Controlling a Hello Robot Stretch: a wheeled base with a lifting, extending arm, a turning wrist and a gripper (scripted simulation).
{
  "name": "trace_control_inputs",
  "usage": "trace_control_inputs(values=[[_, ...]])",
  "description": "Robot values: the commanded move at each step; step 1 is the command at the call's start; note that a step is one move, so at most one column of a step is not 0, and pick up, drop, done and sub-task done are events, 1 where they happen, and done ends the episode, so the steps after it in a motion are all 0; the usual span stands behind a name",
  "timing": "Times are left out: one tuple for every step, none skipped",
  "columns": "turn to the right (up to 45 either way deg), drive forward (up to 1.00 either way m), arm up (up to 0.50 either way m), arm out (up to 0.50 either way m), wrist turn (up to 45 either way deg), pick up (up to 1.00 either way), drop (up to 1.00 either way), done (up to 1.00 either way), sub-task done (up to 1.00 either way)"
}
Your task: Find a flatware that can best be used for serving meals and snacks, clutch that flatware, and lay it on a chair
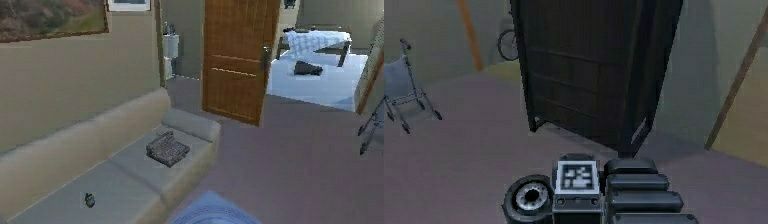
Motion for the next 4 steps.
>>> trace_control_inputs(values=[[-45.0,0.0,0.0,0.0,0.0,0.0,0.0,0.0,0.0],[-6.0,0.0,0.0,0.0,0.0,0.0,0.0,0.0,0.0],[0.0,0.15,0.0,0.0,0.0,0.0,0.0,0.0,0.0],[-12.0,0.0,0.0,0.0,0.0,0.0,0.0,0.0,0.0]])
